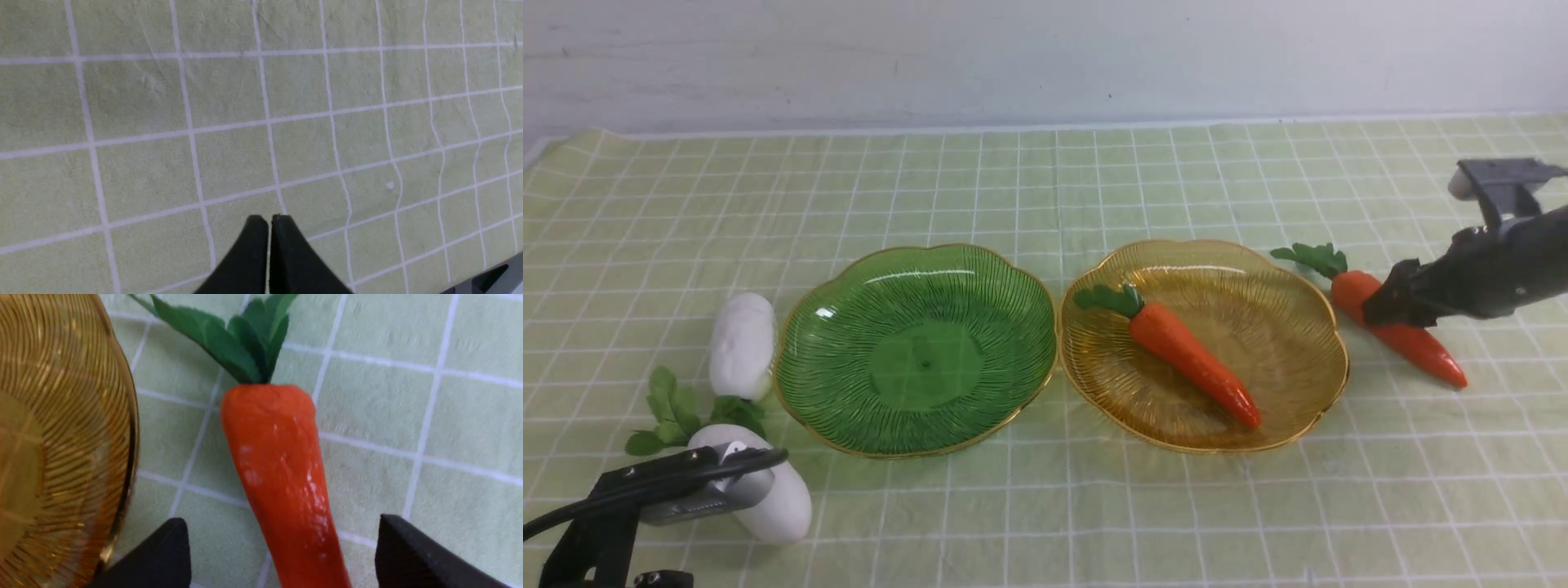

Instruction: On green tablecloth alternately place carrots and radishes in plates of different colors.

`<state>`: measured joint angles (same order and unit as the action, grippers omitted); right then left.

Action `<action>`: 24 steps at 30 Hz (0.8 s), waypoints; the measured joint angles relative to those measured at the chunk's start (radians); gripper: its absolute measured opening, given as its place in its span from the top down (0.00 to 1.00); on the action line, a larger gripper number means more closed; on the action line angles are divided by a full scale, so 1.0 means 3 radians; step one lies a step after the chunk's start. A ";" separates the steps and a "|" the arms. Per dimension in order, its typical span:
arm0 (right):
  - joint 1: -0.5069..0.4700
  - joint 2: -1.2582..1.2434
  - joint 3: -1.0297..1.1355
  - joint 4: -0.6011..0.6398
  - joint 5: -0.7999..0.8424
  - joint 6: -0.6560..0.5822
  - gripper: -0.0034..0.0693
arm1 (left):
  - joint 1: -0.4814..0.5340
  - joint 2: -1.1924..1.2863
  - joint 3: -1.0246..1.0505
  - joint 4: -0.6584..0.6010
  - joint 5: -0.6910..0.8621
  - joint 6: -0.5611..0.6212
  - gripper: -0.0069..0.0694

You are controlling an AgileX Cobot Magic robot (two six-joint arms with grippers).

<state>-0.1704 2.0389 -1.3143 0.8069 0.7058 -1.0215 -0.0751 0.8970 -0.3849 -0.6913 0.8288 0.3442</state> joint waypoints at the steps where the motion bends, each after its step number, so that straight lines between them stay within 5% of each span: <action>1: 0.0000 0.0063 0.0000 -0.0010 0.0024 0.0000 0.20 | 0.0000 0.0000 0.0000 0.0000 -0.0009 0.0000 0.92; 8: -0.0004 0.0125 -0.0029 -0.0035 0.0035 0.0118 0.25 | 0.0000 0.0000 0.0000 0.0000 -0.0071 0.0000 0.92; 18: -0.0004 0.0144 -0.0384 -0.0917 0.0605 0.0551 0.66 | 0.0000 0.0000 0.0000 0.0000 -0.0074 0.0000 0.92; 24: -0.0004 0.0137 -0.1139 -0.1189 0.1254 0.1099 0.68 | 0.0000 0.0000 0.0000 0.0000 -0.0074 0.0000 0.92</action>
<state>-0.1716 2.0800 -1.6559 0.4502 1.0819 -0.6919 -0.0751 0.8970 -0.3849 -0.6913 0.8067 0.3442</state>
